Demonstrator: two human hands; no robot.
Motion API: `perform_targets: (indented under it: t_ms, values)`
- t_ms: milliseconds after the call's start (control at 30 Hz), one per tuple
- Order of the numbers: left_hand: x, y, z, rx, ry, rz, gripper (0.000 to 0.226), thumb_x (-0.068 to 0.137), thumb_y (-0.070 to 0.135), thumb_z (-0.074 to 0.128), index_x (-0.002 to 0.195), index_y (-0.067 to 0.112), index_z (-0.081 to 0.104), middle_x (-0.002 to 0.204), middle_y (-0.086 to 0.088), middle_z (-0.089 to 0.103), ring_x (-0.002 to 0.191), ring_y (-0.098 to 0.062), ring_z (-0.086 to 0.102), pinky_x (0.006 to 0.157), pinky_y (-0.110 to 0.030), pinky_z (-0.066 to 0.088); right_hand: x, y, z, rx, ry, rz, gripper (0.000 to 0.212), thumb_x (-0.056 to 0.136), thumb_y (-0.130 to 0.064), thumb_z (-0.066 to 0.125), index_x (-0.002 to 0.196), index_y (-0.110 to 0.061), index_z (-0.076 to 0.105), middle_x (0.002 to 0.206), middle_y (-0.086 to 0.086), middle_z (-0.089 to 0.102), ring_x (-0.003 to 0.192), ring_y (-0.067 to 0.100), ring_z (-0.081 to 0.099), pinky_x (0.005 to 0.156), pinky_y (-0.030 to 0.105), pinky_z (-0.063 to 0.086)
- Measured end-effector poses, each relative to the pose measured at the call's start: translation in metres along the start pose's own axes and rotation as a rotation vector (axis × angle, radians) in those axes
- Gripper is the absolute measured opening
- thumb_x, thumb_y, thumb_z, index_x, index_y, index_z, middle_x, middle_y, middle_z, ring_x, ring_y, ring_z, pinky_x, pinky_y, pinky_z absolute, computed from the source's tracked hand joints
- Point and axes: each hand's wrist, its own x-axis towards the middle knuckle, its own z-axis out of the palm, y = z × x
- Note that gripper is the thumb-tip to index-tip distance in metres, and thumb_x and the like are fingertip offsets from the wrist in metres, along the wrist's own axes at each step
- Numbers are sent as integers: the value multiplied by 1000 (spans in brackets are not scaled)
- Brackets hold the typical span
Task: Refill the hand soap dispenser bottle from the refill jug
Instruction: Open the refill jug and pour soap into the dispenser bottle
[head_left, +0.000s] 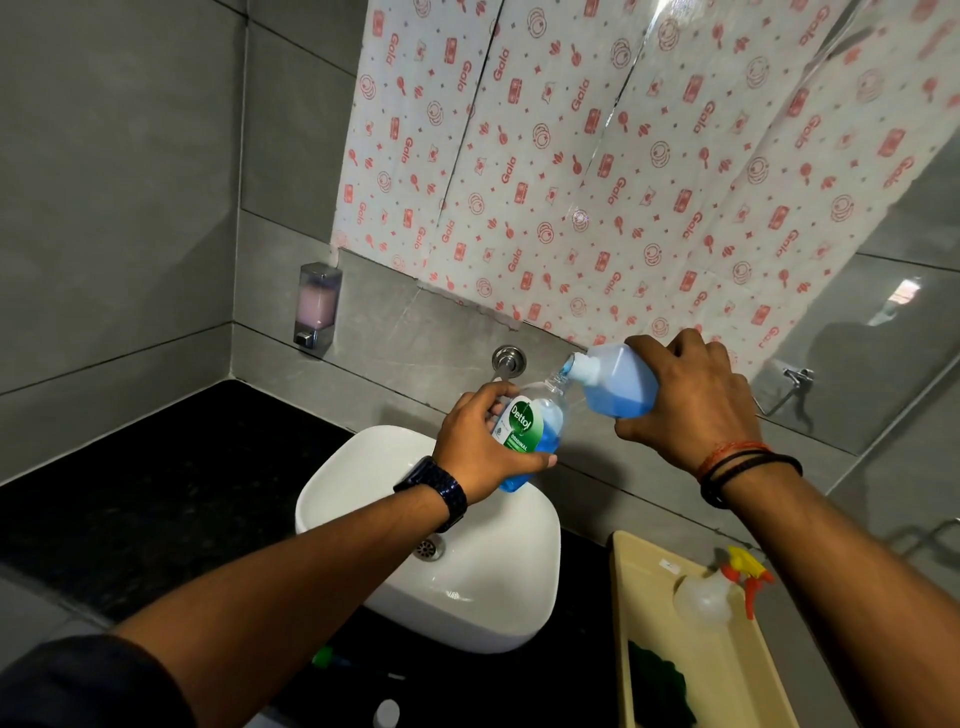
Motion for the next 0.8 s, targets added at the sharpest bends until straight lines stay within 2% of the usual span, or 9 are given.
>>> perform_targets:
  t_ms: [200,367,567,800]
  values:
    - [0,0,1,-3,-1,3,76,47,38,90,112,31,51,106,4,55,87,-4,56,67,-14,49,0,1,-1,4,2,-4,77,56,-37,82,123,-24,46,104,13,48,97,34,44,76,48,46]
    - [1,0,3,2,0,-3,78,48,39,89,115,30,52,108,3,56,91,-9,57,72,-20,53,0,3,0,-14,8,-9,77,56,-38,82,123,-24,45,104,13,48,97,33,45,75,47,46]
    - [2,3,4,-12,0,-4,76,47,39,90,112,32,52,107,2,56,88,-5,57,72,-19,53,1,6,1,-11,7,4,78,56,-38,82,123,-24,44,106,13,47,99,34,44,76,49,46]
    - [1,4,6,-11,-2,-3,75,47,38,90,112,31,52,108,2,57,92,-12,59,76,-27,56,-1,8,0,2,14,3,78,56,-38,82,124,-24,45,106,13,47,99,34,44,77,49,46]
